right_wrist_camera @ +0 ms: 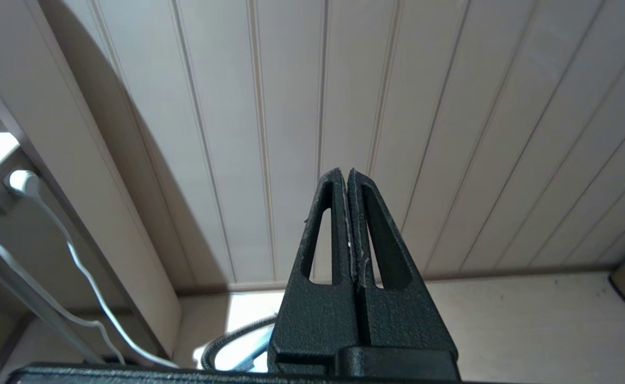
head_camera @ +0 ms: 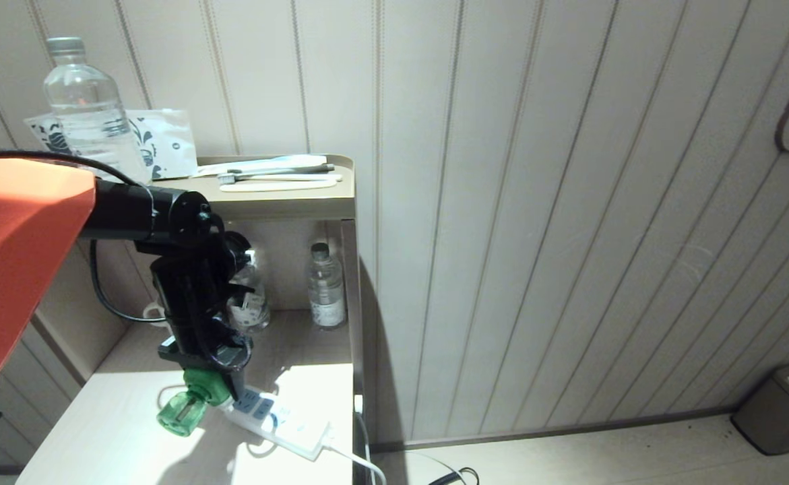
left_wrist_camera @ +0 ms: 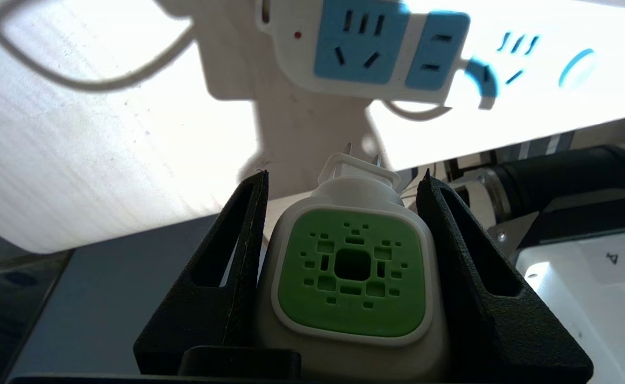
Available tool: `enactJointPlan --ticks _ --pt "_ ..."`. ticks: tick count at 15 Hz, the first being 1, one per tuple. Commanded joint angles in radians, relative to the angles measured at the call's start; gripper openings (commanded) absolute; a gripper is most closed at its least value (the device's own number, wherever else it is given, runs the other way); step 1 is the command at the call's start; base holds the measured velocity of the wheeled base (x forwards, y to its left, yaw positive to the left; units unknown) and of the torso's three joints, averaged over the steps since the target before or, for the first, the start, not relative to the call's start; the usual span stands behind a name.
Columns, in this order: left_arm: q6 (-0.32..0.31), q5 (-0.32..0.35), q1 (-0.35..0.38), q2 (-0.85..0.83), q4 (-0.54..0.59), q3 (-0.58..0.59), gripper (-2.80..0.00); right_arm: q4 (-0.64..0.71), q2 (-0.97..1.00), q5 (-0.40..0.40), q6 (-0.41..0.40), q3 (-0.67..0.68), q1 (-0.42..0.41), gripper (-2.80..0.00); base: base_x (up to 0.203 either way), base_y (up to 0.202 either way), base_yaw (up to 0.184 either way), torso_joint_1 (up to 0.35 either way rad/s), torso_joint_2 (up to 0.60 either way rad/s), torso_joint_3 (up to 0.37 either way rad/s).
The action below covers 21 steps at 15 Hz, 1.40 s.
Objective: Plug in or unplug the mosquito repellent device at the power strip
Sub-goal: Insert the plug into the socket
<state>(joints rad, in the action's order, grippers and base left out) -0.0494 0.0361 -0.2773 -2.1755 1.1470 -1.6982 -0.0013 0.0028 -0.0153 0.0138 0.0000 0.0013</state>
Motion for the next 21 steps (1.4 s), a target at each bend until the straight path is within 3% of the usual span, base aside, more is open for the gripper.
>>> enactJointPlan --ticks 1,5,9,21 --pt "0.0 0.004 -0.003 0.036 0.019 0.025 -2.8 0.0 0.0 0.0 0.0 0.0 0.0 -2.8 0.0 0.0 0.0 0.041 0.02 -0.013" --pt "0.002 0.028 -0.005 0.151 0.015 0.111 -2.8 0.0 0.0 0.0 0.0 0.0 0.0 -2.8 0.0 0.0 0.0 0.0 0.0 0.0" --pt "0.012 0.039 -0.02 0.144 -0.024 0.202 -2.8 0.0 0.0 0.0 0.0 0.0 0.0 -2.8 0.0 0.0 0.0 0.0 0.0 0.0" --pt "0.048 0.039 -0.035 0.034 -0.118 0.131 -2.8 0.0 0.0 0.0 0.0 0.0 0.001 -2.8 0.0 0.0 0.0 0.0 0.0 0.0"
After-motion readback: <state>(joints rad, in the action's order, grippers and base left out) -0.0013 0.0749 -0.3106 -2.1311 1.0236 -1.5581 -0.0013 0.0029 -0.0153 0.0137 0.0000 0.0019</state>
